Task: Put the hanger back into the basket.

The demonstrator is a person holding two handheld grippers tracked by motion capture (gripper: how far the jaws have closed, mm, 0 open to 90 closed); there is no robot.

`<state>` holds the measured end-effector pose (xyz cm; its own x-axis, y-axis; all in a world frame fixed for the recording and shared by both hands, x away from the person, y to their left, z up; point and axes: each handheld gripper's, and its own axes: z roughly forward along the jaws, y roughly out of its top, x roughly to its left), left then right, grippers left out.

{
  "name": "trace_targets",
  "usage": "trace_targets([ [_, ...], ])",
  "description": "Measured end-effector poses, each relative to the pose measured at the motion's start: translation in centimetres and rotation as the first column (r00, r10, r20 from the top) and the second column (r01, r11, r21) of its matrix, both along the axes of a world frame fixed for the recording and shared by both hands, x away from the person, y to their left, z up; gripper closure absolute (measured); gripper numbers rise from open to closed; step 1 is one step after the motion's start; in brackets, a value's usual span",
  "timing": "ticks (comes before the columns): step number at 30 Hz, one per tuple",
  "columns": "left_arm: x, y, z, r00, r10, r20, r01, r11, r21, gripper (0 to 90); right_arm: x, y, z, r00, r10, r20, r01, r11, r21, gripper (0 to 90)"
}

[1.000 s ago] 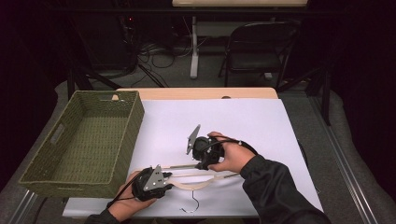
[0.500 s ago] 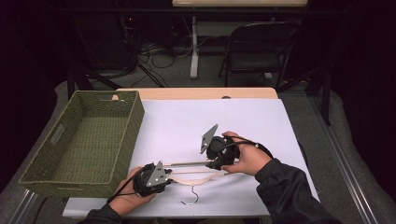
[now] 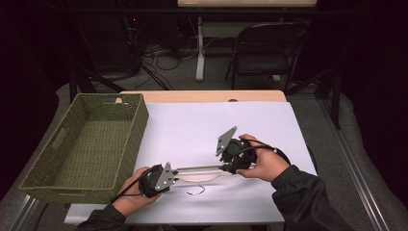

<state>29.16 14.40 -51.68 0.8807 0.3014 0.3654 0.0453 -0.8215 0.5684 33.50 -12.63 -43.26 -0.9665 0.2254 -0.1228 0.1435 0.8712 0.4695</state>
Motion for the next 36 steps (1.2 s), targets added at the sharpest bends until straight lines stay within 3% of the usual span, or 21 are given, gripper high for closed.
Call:
trace_targets([
  [18, 0.1, -0.7, 1.3, 0.9977, -0.053, 0.043, 0.051, 0.9983, 0.029, 86.4, 0.0, -1.8, 0.2, 0.9991, -0.035, 0.022, 0.034, 0.9991, 0.026, 72.0],
  [36, 1.1, -0.6, 2.5, 0.9994, 0.019, 0.028, -0.019, 0.9998, 0.007, 87.1, 0.1, -2.9, 0.7, 0.9977, -0.059, 0.035, 0.057, 0.997, 0.053, 71.7],
])
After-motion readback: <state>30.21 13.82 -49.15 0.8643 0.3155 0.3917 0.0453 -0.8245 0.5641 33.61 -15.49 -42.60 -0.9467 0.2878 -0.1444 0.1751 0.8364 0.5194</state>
